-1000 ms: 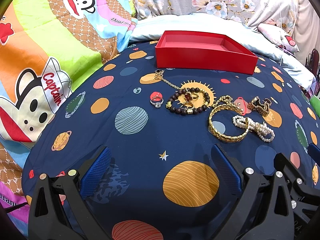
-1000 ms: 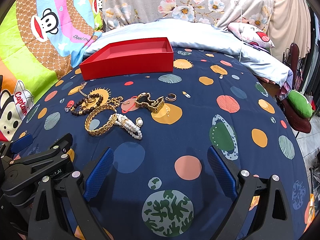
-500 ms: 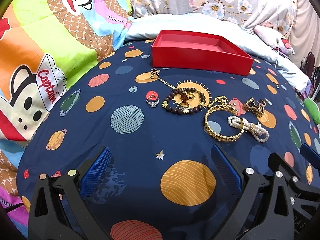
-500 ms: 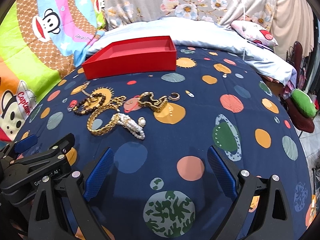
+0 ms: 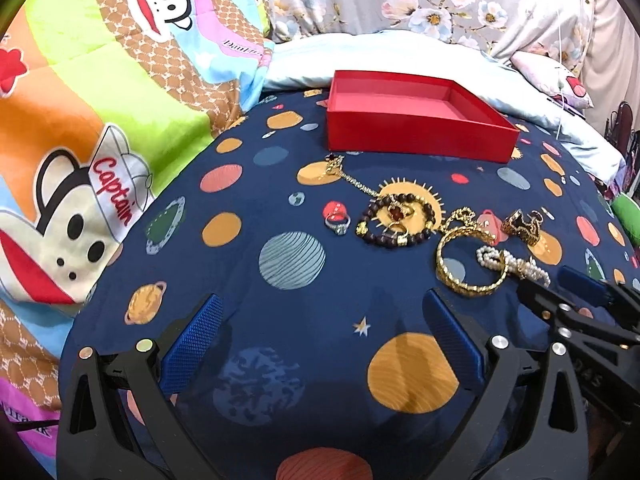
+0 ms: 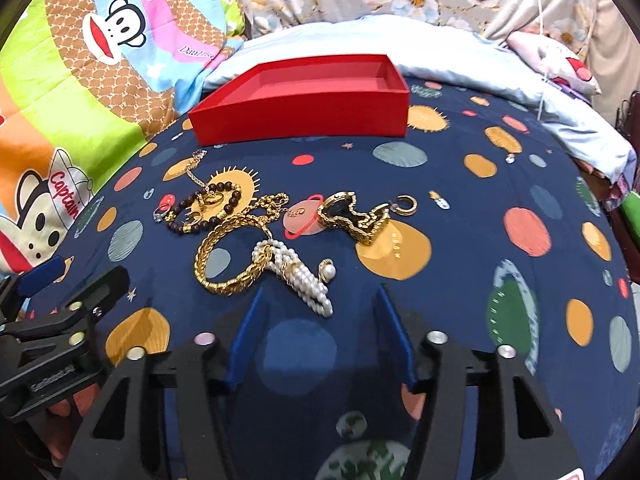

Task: Organize jewelry
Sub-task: 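Grasp the white pearl bracelet with the right tool while the left tool grasps the gold bangle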

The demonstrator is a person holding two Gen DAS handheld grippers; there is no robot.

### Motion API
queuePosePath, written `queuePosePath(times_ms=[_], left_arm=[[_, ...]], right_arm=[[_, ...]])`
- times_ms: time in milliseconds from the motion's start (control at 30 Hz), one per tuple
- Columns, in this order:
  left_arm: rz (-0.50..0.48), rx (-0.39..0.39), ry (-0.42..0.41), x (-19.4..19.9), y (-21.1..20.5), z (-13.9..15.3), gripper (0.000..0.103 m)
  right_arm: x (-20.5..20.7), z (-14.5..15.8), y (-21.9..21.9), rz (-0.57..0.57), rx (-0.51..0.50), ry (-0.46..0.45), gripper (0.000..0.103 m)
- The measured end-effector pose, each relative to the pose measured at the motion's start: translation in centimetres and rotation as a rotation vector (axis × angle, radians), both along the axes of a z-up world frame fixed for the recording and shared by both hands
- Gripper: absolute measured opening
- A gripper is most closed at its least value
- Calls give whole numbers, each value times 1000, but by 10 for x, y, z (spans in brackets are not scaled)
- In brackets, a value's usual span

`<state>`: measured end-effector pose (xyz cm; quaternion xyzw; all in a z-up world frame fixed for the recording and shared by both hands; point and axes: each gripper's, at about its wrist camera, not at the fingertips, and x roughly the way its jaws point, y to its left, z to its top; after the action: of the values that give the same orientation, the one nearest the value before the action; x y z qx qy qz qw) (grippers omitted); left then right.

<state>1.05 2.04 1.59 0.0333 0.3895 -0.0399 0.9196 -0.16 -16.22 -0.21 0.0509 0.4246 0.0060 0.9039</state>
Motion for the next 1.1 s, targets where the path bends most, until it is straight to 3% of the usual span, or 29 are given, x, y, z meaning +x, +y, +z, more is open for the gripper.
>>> queuePosePath(times_ms=[67,133,200,367,567,700,833,900,1100], left_arm=[[-25,-15,14,3,-2,1,98],[-62,-25,29,5,-7,1,98],[-92,-35,30,6,-12,1,98],[-150,-69,43,11,-30,3,98],[-133,-56,90,33,-57,-8,98],[-153,-75,161,43,-69,-23,98],[-165,-25,151,42,-80,-27,98],[-167,-8,143,42,-83,-27,94],[-189,-7,129,40,-87,-21,60]], right_arm=[[4,-2,0,9,14,11,36],[5,-2,0,24,24,9,14],[5,-3,1,35,27,8,10],[-4,2,-7,21,32,-8,9],[-19,5,-25,-24,53,-6,9],[-26,6,-33,-48,43,-13,9],[-30,7,-39,-65,27,-16,9],[-30,5,-41,-73,27,-15,9],[-30,3,-45,-77,60,-12,9]])
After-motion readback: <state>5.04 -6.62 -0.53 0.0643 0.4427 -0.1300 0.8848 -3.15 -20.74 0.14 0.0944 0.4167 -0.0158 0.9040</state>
